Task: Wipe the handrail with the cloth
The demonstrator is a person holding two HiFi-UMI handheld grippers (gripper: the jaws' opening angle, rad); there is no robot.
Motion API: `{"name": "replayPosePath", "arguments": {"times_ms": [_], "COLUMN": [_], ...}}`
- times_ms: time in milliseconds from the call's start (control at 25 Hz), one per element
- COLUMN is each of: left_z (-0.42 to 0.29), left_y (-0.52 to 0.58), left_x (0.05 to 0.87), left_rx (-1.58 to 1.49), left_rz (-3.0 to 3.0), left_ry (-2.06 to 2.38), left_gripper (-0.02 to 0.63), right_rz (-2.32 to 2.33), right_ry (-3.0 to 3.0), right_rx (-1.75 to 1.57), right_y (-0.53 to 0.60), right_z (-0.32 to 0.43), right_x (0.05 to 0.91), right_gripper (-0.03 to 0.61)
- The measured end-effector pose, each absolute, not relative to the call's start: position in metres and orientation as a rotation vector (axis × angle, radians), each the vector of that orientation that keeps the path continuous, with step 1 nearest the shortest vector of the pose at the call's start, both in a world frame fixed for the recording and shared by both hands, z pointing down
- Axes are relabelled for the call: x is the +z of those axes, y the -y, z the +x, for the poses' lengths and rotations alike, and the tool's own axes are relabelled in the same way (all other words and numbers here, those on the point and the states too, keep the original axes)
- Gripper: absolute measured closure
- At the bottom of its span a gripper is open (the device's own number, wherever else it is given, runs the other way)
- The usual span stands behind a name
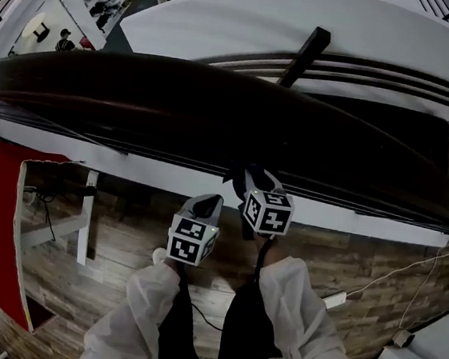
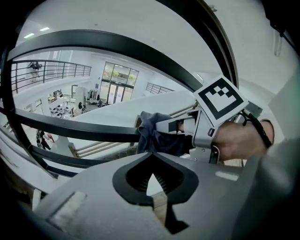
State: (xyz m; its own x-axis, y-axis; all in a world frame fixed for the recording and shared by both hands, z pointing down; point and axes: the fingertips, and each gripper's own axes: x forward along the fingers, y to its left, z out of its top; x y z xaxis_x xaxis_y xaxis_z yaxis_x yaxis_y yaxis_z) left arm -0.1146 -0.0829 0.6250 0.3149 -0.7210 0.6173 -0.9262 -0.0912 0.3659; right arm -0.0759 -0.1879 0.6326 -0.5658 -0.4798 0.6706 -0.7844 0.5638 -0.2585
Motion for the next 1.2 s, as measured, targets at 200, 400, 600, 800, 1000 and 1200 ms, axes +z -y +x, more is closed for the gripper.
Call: {"name": "replayPosePath", "arguments": {"times_ms": [200,400,600,800,1000,1200], "left_z": [-0.064,-0.008,0.051,0.112,0.163,0.202], "left_y": [0.102,0.12,0.133,0.153,0.17,0.184], "left_x": [0.624,0.625,0.629,0.631,0.631,0.63], "left_rx": [0.379,0.392,0.409,0.408,0.417,0.436], "left_rz": [1.909,1.951,1.989,2.022,2.049,2.092], "left_ry": [1.417,1.383,1.339,1.308,1.28,1.239], "left_gripper": [0.611,0.611,0.611,0.611,0.611,0.611], "right_rz": [1.069,1.134,1.211,1.267,1.293,1.331], "right_ry": [2.253,2.249,2.231,2.219,2.208,2.217], "right_rx": [0.763,0.775,0.789,0.781,0.78,0.781], "right_y": [0.2,0.217,0.233,0.251,0.265,0.274], "right_z": [-0.021,0.039,0.108,0.174,0.226,0.263], "right_x": [0.632,0.63,0.629,0.628,0.628,0.626], "right_gripper": [0.497,0.497,0.497,0.498,0.497,0.497]}}
